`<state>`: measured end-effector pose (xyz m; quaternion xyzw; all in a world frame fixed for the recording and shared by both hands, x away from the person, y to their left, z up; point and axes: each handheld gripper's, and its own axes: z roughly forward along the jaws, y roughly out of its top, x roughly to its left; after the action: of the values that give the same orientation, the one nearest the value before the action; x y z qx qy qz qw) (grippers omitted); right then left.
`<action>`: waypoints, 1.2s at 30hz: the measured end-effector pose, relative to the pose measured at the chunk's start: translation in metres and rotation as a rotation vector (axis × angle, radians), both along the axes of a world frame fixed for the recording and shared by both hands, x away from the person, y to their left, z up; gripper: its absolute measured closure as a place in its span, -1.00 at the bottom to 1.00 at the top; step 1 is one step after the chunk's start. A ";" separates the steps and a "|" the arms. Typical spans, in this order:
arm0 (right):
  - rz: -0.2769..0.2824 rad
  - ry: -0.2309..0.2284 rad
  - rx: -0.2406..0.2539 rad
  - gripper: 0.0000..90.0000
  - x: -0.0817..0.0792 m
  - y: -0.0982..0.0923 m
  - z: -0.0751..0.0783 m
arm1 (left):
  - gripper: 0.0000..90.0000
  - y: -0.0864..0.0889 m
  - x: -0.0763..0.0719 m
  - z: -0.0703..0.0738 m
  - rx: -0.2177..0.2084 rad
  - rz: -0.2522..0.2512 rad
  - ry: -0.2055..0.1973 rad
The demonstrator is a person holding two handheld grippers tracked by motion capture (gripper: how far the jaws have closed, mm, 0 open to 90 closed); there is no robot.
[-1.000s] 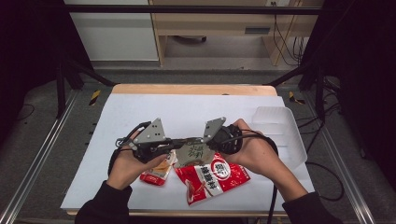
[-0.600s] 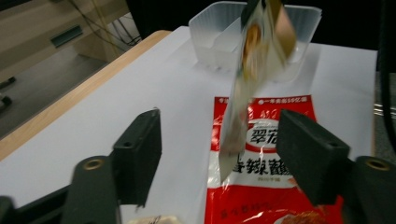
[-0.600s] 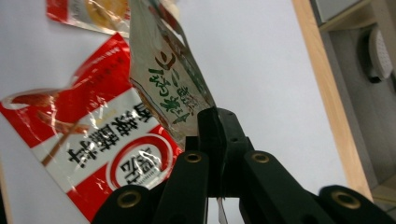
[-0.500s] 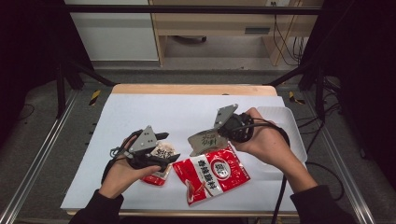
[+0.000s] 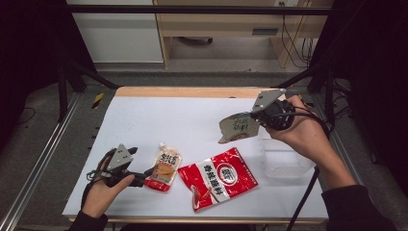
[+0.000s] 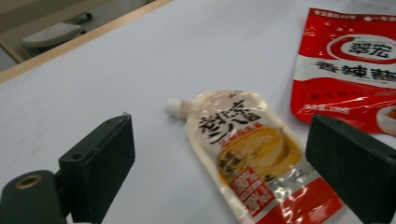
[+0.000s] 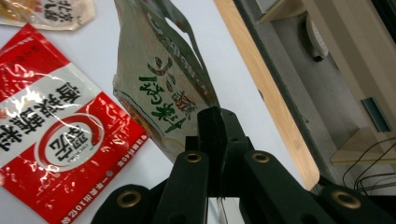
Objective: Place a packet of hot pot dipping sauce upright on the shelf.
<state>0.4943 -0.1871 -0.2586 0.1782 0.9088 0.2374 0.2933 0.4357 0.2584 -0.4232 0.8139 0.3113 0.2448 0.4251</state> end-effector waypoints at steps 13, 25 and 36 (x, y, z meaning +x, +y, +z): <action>-0.116 -0.035 0.068 1.00 0.016 -0.048 0.001 | -0.86 0.035 -0.006 -0.016 -0.006 0.127 -0.014; -0.203 -0.066 0.125 1.00 0.026 -0.084 0.001 | -0.88 0.053 -0.012 -0.020 -0.004 0.183 -0.022; -0.251 -0.086 0.167 1.00 0.029 -0.108 -0.002 | -0.88 0.058 -0.017 -0.019 -0.003 0.210 -0.031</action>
<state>0.5231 -0.2948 -0.2606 0.3038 0.8430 0.2810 0.3436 0.4190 0.3164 -0.4422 0.7724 0.3885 0.3000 0.4032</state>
